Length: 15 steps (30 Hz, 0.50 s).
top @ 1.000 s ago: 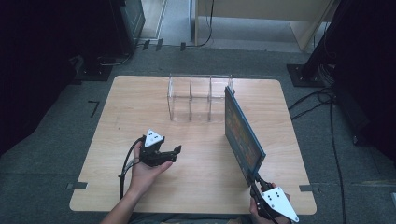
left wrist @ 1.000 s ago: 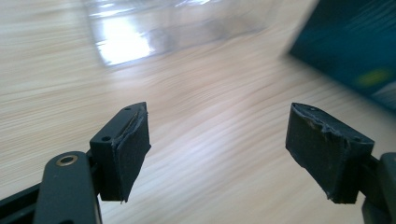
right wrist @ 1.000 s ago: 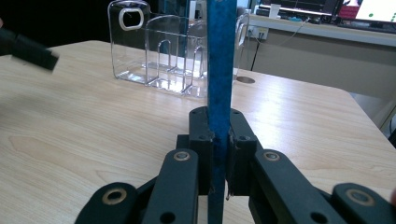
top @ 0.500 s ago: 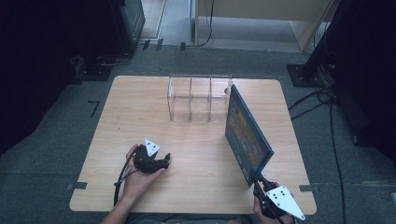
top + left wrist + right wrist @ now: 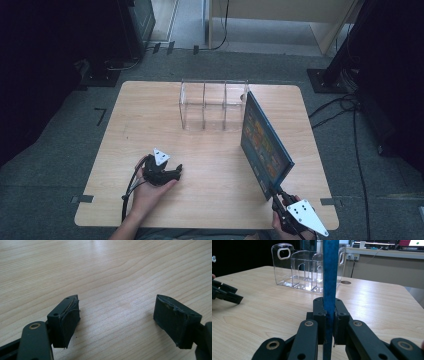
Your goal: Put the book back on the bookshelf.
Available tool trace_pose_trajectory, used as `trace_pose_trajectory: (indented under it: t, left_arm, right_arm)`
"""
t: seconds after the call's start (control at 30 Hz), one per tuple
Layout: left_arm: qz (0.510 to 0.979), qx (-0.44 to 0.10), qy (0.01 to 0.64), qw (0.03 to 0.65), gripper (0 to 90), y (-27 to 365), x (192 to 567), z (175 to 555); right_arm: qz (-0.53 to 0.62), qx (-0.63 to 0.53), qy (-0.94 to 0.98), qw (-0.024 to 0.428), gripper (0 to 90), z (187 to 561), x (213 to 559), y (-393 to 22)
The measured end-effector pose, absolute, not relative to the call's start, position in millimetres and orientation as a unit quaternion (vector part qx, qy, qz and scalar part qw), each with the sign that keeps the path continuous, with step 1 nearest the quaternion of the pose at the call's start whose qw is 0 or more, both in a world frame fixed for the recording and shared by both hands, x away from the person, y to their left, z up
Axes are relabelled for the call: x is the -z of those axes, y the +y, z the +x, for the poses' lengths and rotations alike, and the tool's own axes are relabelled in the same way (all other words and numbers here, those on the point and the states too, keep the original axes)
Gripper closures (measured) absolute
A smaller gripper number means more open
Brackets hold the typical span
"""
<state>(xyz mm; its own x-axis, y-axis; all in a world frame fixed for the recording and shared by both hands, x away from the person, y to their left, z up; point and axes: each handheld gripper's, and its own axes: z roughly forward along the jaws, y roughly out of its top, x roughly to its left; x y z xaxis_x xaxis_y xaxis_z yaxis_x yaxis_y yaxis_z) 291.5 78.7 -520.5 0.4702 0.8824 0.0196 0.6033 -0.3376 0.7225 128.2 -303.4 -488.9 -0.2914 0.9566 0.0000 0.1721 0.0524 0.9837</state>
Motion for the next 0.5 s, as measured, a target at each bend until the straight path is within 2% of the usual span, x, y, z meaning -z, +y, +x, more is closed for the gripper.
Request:
trace_pose_trajectory:
  t: [0.5]
  left_arm:
    - [0.791, -0.207, 0.470, 0.333, 21.4, 79.2, 520.6, 292.0]
  right_arm:
    - [0.465, -0.525, 0.609, 0.372, 82.3, 129.3, 489.3, -307.0]
